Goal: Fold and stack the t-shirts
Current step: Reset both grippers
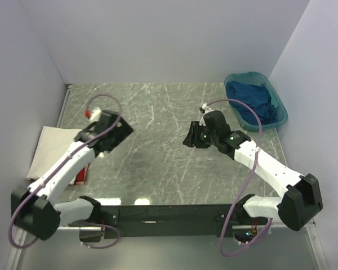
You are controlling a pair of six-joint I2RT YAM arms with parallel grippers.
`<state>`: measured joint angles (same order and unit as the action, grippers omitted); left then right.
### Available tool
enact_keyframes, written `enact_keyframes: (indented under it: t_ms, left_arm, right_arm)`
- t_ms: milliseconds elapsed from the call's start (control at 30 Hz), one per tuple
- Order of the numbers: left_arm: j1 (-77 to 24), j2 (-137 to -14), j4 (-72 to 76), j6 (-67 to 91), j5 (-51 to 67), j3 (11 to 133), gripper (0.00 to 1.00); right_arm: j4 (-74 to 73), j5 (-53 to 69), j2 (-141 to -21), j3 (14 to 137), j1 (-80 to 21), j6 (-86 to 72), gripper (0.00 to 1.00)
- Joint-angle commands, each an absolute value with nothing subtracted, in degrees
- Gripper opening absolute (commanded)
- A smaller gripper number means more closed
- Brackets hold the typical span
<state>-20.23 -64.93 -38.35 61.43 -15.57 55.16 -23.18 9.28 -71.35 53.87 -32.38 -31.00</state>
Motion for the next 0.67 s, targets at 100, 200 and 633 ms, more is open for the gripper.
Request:
enact_keyframes:
  t_ms: [100,200,633]
  left_arm:
    - [-36.20,-72.94,-32.00,65.74,-23.02,59.24,0.99]
    - [-40.16,-75.32,-27.26,63.03,-20.67,58.72,1.00]
    - [-44.91,-76.99,-21.80,56.43,-16.70,55.90,0.99]
  right_arm:
    - [-22.33,4.58,-65.84,52.56,-32.78,-30.67,0.49]
    - [-21.71,2.73,-63.11,51.07,-32.78,-30.85,0.49]
    - [-19.95,-3.16,-55.38,46.41,-32.78,-31.38,0.50]
